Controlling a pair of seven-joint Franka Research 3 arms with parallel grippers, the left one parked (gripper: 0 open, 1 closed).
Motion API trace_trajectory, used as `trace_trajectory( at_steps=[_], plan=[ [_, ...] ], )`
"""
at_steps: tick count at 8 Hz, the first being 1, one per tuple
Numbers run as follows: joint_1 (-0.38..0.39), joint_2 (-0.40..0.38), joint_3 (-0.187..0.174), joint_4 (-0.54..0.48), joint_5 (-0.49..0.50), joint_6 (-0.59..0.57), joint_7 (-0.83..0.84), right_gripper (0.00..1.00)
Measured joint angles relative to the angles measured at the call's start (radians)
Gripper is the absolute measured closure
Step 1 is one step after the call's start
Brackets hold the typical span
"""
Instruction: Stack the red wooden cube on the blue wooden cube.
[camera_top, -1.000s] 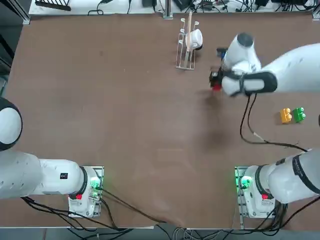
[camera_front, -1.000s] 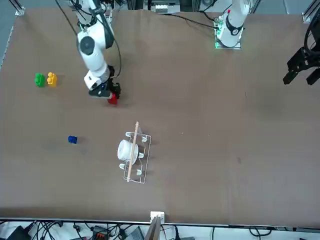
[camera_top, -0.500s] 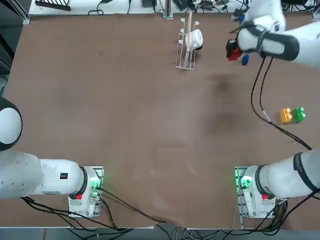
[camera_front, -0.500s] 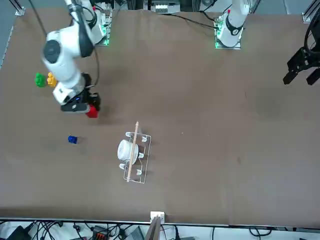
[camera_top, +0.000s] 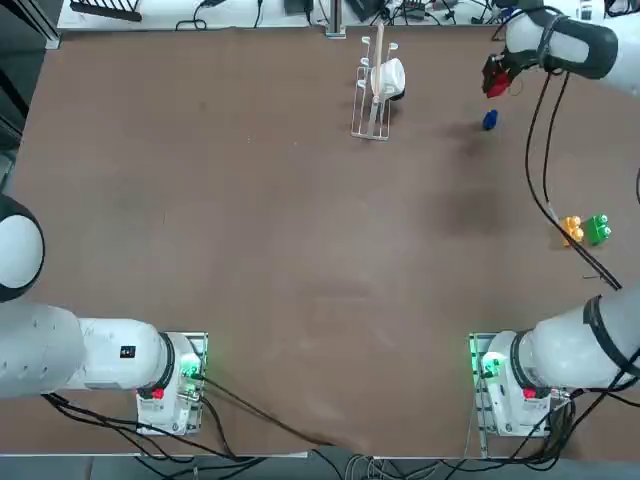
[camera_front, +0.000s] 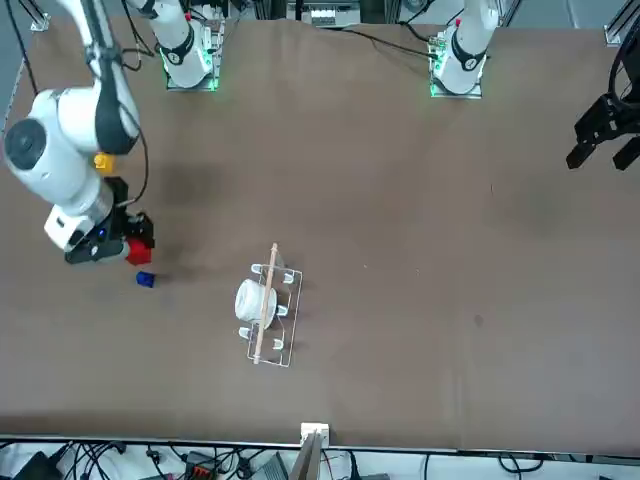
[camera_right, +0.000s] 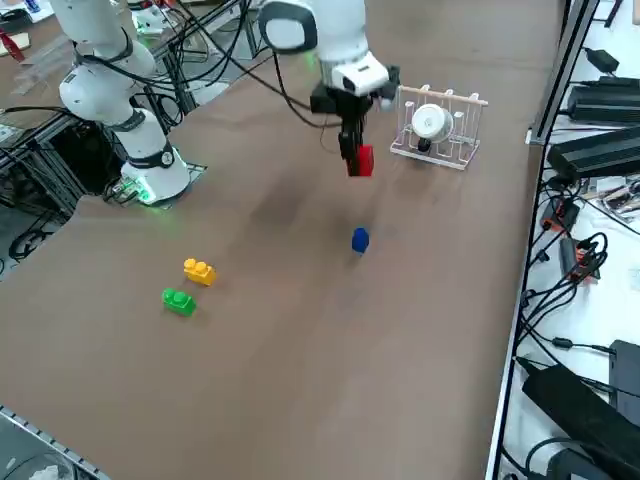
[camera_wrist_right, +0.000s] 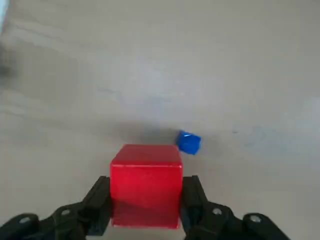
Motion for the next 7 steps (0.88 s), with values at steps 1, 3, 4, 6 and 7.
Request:
trace_trajectory(
  at_steps=[1,3,4,6,7],
  plan=[
    [-0.025,0.047,0.000,0.030,0.000,0.000,-0.037,0.30],
    [-0.045,0.115,0.001,0.069,0.001,0.000,-0.047,0.30],
    [-0.052,0.140,0.001,0.075,0.004,0.005,-0.047,0.30],
    [-0.067,0.171,0.002,0.079,0.009,0.027,-0.047,0.30],
    [-0.078,0.180,0.002,0.081,0.016,0.037,-0.047,0.30]
  ],
)
